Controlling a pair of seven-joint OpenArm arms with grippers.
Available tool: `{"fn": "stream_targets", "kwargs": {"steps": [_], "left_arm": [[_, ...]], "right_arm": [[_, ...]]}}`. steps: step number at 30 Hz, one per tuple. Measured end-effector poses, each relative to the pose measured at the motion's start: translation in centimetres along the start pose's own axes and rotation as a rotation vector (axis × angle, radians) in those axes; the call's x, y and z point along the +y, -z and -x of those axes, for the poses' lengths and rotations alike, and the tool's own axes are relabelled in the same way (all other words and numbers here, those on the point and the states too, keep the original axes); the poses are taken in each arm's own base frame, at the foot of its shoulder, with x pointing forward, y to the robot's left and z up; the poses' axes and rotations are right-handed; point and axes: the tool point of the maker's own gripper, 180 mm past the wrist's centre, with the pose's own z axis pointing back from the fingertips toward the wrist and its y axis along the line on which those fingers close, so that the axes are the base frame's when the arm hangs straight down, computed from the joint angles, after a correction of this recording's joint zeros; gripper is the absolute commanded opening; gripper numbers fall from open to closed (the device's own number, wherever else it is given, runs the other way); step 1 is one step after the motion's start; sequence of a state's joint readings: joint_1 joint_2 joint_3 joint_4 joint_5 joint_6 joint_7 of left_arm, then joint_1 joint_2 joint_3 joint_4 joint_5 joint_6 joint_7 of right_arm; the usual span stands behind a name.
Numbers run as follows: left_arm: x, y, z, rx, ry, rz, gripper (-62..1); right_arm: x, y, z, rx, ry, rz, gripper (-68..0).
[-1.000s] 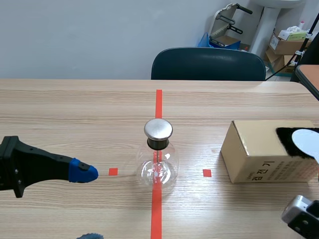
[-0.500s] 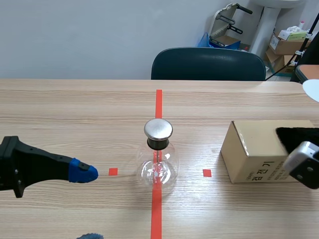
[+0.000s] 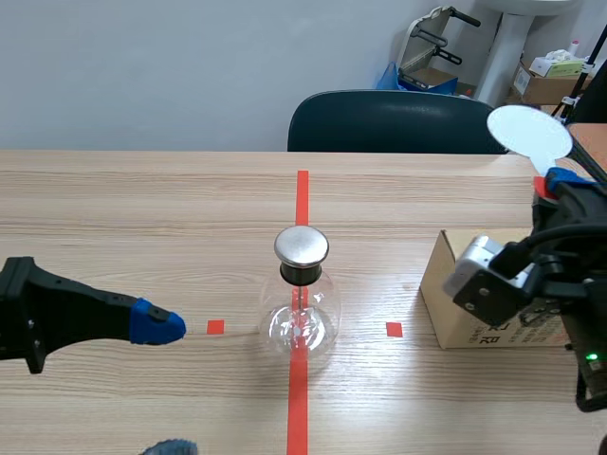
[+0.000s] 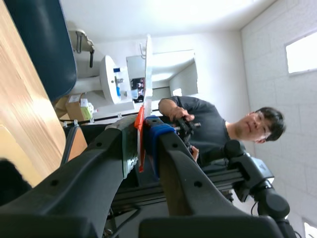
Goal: Do the electroscope experiment
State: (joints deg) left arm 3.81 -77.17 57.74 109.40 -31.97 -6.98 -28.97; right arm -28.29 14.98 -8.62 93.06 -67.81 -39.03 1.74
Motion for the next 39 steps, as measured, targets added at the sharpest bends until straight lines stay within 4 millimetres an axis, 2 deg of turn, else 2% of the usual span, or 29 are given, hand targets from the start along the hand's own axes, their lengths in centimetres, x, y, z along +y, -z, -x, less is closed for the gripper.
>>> {"fn": "stream_targets", "kwargs": {"steps": [10, 12, 18, 20, 25, 33, 39], "left_arm": [[0.1, 0.4, 0.2, 0.005, 0.0, -0.012, -16.4], [0.1, 0.5, 0.3, 0.005, -0.001, -0.016, -22.2], [1.1, 1.7, 2.1, 0.066, 0.008, -0.091, -52.0], [1.6, 2.3, 3.2, 0.096, 0.022, -0.123, -56.5], [2.6, 3.6, 5.7, 0.126, 0.045, -0.176, -56.9], [4.0, 4.8, 9.3, 0.155, 0.016, -0.256, -56.9], [5.8, 5.7, 10.7, 0.161, 0.015, -0.308, -56.9]], "right_arm": [[1.3, -1.0, -3.1, -0.007, 0.016, -0.042, -66.4], [1.4, -1.2, -3.7, -0.008, 0.02, -0.048, -66.4], [1.6, -1.8, -5.8, -0.038, 0.017, -0.055, -66.4], [1.6, -1.7, -5.9, -0.022, 0.024, -0.053, -66.4], [1.9, -1.4, -6.6, -0.033, 0.005, -0.044, -66.4], [4.6, -2.1, -6.7, -0.041, -0.027, -0.108, -66.4], [4.8, -1.8, -7.6, -0.074, -0.021, -0.098, -66.5]]}}
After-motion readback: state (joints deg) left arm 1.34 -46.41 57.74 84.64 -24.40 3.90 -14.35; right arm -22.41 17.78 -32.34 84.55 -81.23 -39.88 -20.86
